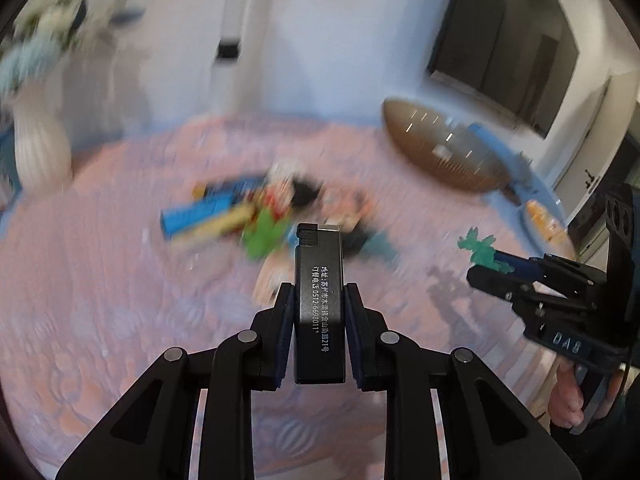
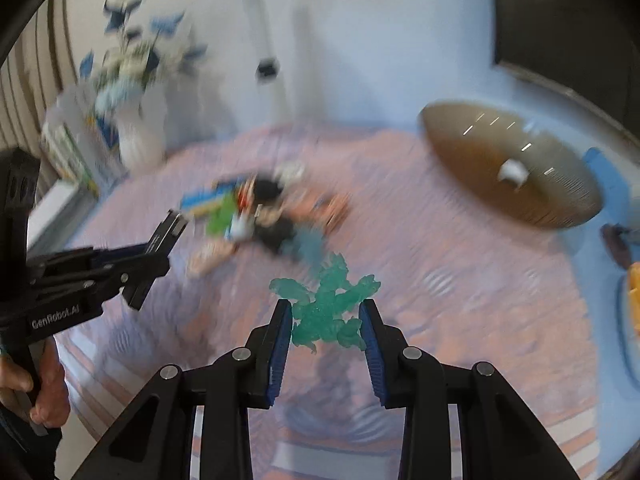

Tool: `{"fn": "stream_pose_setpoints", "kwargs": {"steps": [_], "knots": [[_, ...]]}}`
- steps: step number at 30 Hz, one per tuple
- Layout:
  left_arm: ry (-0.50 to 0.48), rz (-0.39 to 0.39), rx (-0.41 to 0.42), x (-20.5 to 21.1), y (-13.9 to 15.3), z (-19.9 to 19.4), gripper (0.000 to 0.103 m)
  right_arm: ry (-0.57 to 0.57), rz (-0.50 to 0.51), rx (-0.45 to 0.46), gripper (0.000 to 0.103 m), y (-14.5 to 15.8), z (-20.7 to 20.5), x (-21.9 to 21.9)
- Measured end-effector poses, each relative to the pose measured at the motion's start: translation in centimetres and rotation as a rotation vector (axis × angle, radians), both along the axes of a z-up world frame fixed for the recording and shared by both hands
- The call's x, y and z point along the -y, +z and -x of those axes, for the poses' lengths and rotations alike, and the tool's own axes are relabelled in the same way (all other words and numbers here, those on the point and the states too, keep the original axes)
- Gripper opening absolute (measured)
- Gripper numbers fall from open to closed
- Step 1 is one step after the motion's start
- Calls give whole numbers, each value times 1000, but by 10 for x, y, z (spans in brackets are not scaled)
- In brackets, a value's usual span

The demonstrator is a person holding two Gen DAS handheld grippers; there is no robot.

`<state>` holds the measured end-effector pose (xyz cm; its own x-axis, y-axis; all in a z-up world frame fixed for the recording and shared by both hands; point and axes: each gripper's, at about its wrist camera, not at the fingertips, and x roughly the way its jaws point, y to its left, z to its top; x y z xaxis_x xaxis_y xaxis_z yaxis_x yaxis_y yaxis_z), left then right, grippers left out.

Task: Organize rigid objects
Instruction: 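Carry both items to the brown bowl and open both tools inside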

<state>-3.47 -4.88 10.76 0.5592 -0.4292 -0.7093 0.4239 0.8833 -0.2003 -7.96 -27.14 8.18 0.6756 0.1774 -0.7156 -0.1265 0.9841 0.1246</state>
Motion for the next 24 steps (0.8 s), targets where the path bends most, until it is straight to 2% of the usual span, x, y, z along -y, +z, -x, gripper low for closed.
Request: {"fn": "stream_pose_setpoints", "kwargs": {"steps": [6,8,12,16,21,24], "knots": [[-75,48,139,53,71,-15,21,-143,-18,160,34,73,-1,68],[-103,70,177,80,93,-25,21,-199,-21,193,34,92,-4,88],[-164,102,191,128,112,-45,21,-317,-25,206,34,118,-17,133],[-202,113,157,170,104,-68,21,-385,-46,141,34,111,-42,160],[-233,99,45,210,63,-101,21,-425,-65,10,34,73,-80,183],[-237,87,-19,226,38,-115,21,-423,-73,-36,34,54,-87,190]]}}
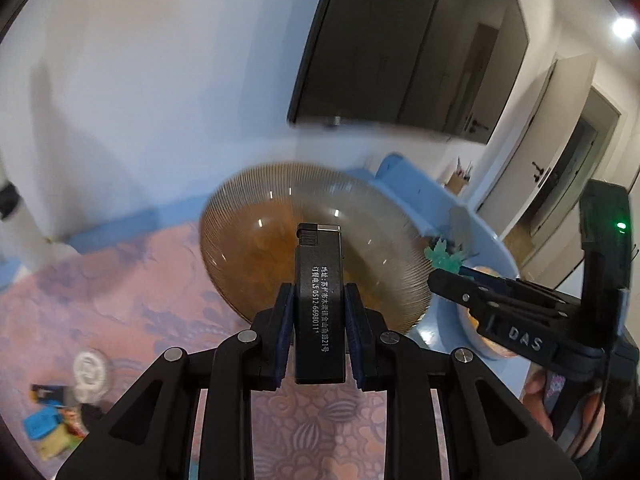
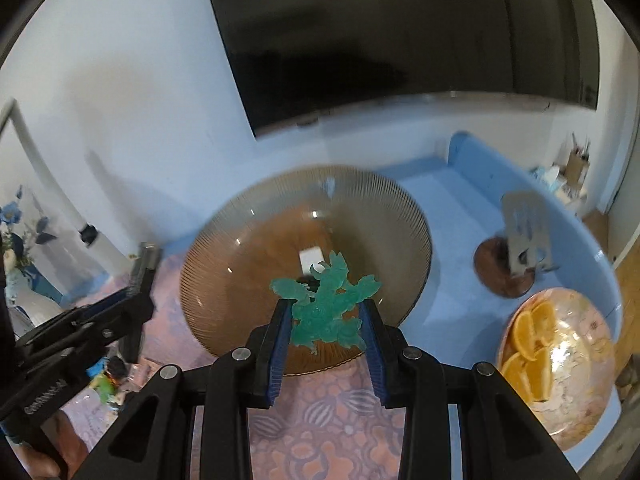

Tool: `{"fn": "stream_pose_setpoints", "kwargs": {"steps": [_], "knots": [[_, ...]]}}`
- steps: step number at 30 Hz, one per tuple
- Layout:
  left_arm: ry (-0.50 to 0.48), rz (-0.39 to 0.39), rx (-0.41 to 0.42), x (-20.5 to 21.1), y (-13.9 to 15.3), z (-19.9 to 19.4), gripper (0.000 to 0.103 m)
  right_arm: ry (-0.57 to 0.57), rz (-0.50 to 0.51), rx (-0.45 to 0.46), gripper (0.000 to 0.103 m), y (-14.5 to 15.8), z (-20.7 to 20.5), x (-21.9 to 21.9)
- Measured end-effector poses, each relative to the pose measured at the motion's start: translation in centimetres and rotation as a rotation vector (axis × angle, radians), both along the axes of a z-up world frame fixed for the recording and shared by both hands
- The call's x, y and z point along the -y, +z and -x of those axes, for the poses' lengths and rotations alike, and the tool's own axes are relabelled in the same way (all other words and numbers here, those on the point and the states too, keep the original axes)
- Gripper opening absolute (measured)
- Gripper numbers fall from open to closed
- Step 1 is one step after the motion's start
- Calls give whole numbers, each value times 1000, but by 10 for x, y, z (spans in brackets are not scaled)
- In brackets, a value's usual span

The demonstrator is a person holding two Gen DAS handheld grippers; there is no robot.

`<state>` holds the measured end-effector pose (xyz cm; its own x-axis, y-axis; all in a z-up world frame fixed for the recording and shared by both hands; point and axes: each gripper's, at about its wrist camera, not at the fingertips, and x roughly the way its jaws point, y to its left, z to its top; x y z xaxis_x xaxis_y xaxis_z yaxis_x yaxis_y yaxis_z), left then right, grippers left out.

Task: Organize rigid objects
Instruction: 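Carry both items to the brown bowl and open both tools inside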

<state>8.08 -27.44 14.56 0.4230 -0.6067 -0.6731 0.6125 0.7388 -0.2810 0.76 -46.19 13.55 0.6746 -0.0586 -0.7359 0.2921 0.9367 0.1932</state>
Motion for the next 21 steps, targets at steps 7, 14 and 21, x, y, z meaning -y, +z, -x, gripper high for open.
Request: {"fn": "stream_pose_setpoints", "kwargs": {"steps": [7,14,21], "knots": [[-17,-37,-35,22,-25,-12,21,-4,24,-46,34,-20,-12,1],[6,-16,-15,14,-6,-9,45,-47,59,-86,41,-26,-23,10],[53,68,86,-53,44,32,48,-41,73,3,49,11,11,-4]]}}
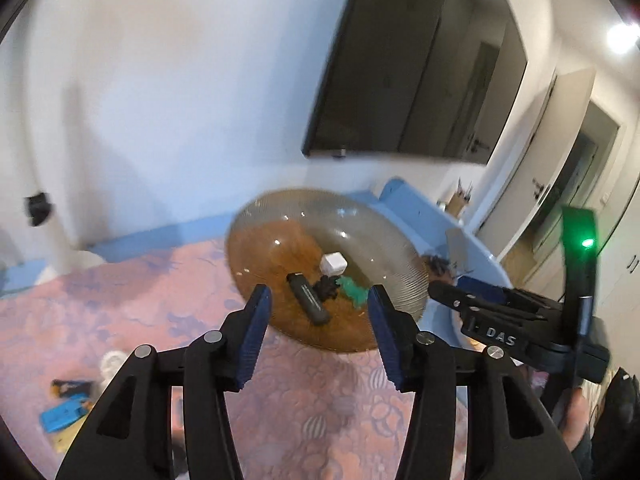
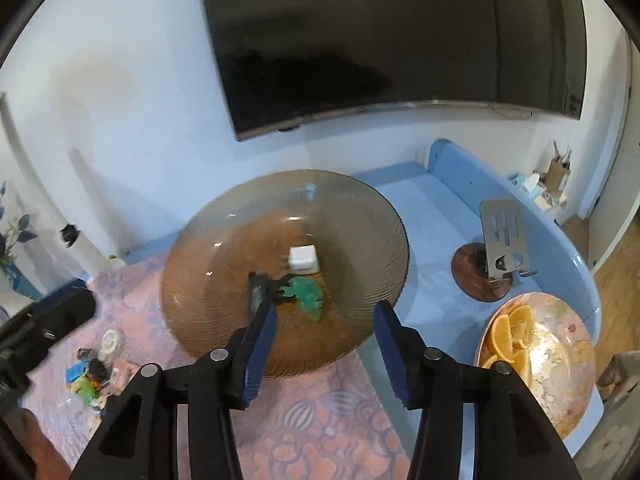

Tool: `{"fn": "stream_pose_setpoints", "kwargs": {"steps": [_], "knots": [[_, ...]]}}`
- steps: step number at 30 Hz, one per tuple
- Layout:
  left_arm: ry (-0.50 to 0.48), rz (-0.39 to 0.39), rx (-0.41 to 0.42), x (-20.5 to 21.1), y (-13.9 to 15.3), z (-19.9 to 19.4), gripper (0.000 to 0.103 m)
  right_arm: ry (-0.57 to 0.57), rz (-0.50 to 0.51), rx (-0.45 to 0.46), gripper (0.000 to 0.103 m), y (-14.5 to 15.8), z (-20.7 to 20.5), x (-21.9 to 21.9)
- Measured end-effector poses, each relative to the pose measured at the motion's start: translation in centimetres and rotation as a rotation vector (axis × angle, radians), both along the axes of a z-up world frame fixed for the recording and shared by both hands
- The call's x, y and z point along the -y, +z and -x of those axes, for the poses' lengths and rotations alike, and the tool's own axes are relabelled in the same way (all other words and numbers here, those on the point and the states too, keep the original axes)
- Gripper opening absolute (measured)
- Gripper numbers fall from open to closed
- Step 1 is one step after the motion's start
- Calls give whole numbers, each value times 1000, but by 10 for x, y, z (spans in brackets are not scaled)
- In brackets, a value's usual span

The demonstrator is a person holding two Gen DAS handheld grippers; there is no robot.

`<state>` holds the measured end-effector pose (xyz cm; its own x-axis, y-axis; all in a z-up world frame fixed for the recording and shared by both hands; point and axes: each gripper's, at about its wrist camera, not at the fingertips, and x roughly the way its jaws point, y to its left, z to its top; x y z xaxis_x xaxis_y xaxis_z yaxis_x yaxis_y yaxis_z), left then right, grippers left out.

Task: Organize rigid objects
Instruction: 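Carry both items to the brown bowl and open both tools inside, then grasp the clear plastic cup with the left tool while the right tool grasps the teal rubber figure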

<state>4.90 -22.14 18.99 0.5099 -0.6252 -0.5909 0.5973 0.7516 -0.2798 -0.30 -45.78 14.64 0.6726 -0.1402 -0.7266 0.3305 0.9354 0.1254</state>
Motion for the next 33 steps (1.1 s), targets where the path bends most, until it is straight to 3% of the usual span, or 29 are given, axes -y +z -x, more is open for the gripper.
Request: {"fn": "stream_pose_setpoints", "kwargs": {"steps": [6,9,11,15,20,26,28,30,33], "knots": [[138,35,102,-88,31,49,51,101,-10,53,49,19,24,-46],[255,37,164,-140,38,73,88,179,-21,77,49,23,32,-80],[313,43,186,-176,35,88,88,215,-11,83,49,19,34,-99],[437,-15,146,-229,2,100,88,279,-40,55,49,-9,34,-134],[566,-61,2,-285,-74,94,88,354,-97,-9,51,-65,29,-168],[585,-86,-90,-300,-129,80,88,405,-92,-62,51,-113,25,-189],[581,-92,-98,-298,-137,78,88,408,-89,-83,51,-118,23,-190],[571,-112,-112,-294,-142,79,88,406,-90,-70,59,-117,24,-188],[555,-106,-112,-295,-142,78,88,393,-104,-73,60,-119,23,-184]]}}
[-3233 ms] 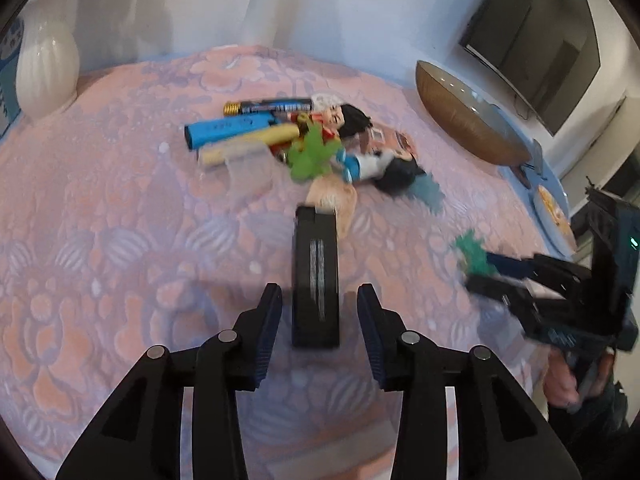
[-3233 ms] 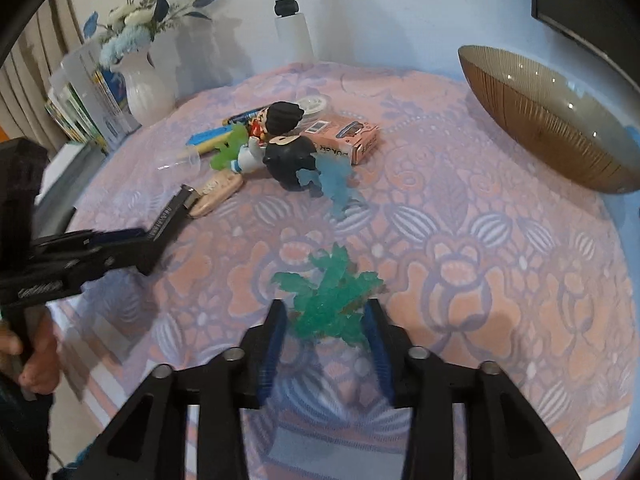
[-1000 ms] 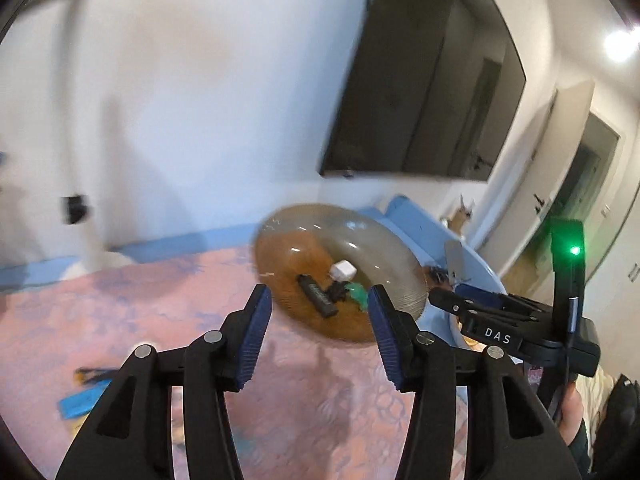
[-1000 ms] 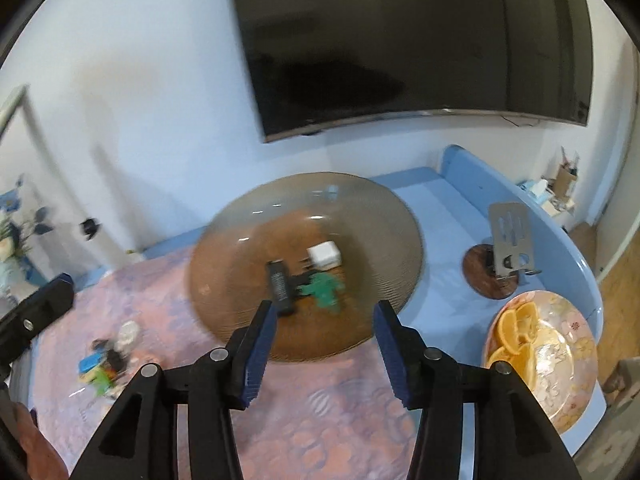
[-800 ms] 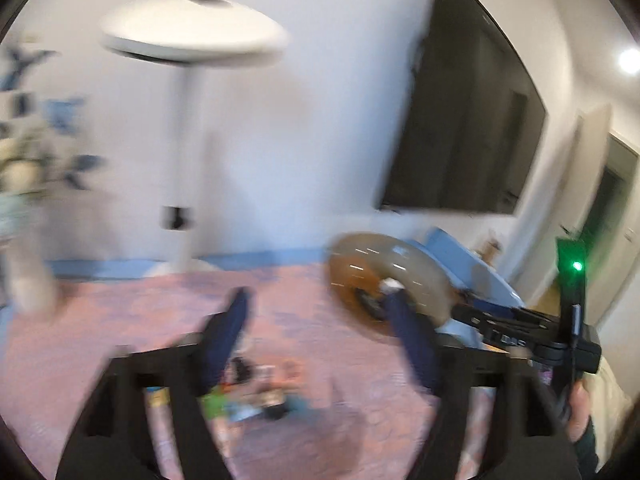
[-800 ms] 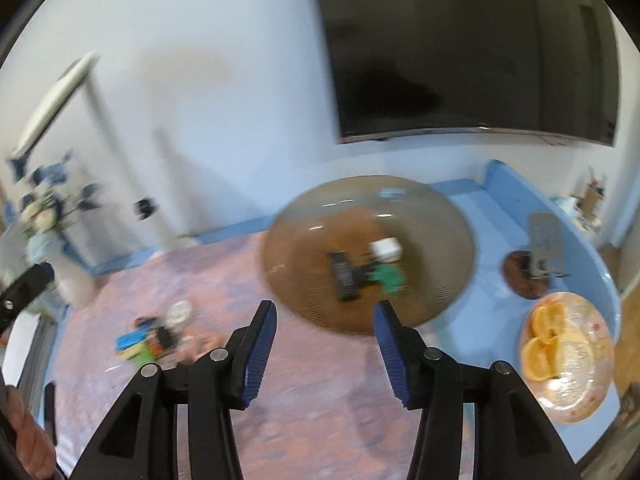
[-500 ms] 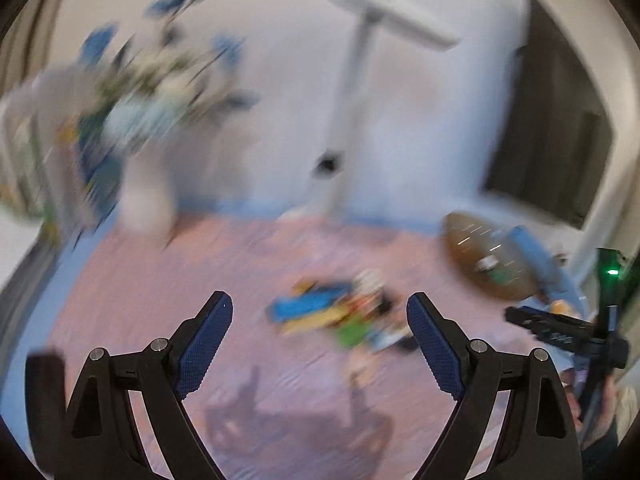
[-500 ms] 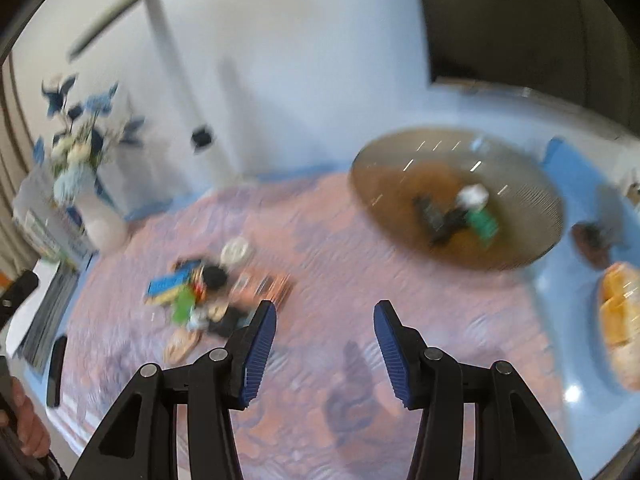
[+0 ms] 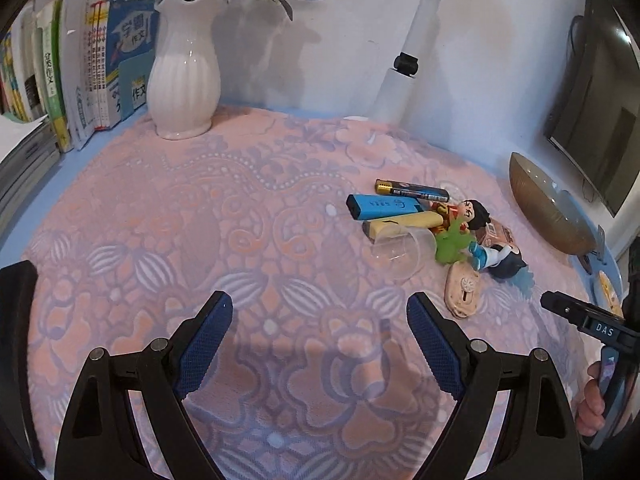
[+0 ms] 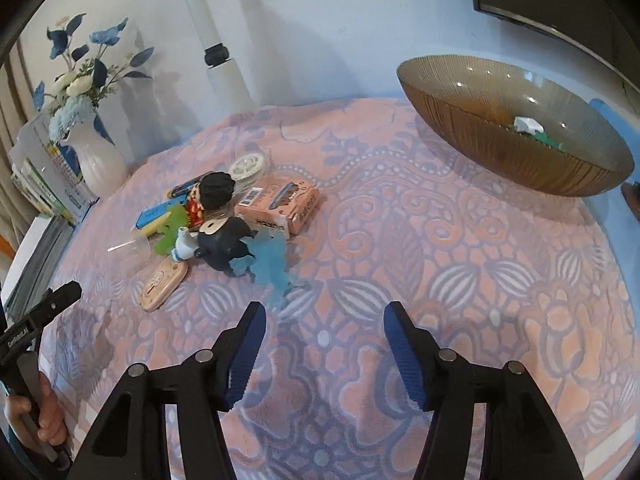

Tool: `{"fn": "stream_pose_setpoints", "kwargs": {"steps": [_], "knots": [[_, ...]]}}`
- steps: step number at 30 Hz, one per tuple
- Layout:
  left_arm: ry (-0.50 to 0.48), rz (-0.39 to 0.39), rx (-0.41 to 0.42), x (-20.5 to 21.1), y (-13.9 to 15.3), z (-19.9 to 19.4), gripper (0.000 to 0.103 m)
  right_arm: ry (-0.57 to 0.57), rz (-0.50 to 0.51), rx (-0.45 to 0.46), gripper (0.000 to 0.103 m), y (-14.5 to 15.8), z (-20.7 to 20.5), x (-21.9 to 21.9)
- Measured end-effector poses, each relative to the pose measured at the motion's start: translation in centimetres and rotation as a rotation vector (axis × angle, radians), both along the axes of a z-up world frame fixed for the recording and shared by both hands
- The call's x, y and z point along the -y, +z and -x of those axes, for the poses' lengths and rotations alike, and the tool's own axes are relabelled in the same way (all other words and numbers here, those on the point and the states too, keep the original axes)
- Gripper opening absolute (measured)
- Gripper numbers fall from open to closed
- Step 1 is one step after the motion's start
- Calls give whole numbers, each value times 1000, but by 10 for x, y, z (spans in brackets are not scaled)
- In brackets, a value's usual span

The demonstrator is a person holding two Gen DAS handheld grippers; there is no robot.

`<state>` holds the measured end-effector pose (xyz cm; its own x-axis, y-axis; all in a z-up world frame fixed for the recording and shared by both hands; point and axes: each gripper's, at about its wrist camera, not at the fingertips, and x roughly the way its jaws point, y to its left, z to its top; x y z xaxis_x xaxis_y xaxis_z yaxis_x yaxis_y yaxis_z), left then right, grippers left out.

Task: Organize rigid objects
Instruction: 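Grasp the clear plastic cup with the left tool while the right tool grasps the teal rubber figure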

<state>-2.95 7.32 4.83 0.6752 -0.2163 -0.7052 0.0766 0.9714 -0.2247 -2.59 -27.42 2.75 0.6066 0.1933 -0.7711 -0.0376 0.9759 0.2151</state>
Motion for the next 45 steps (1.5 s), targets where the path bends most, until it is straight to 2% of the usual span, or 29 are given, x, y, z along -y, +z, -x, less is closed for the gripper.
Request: {"fn": "stream_pose_setpoints", "kwargs": {"steps": [6,14,17,21,23,27,31,36,39,40,41,42,44,45], "knots": [[1,35,-12,-5,-3,0,88,-16,-15,-9,60,-1,-2,4],[-25,30,-18,-1,-2,1,88,13,-4,9,60,1,3,0],[-91,44,-63,6,0,-3,88,32,22,7,60,3,6,-6],[-227,105,-124,15,18,-13,89,126,39,-99,60,6,-2,-24],[-311,126,-152,24,26,-24,95,180,81,-137,60,9,-7,-37],[-369,64,-173,39,14,-54,97,232,179,-116,60,13,-22,-58],[-385,104,-215,38,-10,-82,88,225,177,-114,60,3,-38,-60],[-412,163,-184,38,-11,-91,86,237,166,-82,60,-3,-47,-58],[-424,137,-179,46,-13,-88,73,233,159,-57,58,-3,-50,-60],[-426,121,-171,48,-13,-87,58,228,154,-50,56,-4,-51,-60],[-437,111,-169,51,-12,-85,48,222,156,-46,50,-4,-51,-60],[-439,102,-174,52,-12,-81,43,216,165,-41,45,-4,-50,-61],[-439,103,-160,53,-10,-73,43,207,184,-26,24,-3,-46,-59],[-437,105,-151,53,-9,-71,43,207,165,-25,22,-2,-43,-55]]}}
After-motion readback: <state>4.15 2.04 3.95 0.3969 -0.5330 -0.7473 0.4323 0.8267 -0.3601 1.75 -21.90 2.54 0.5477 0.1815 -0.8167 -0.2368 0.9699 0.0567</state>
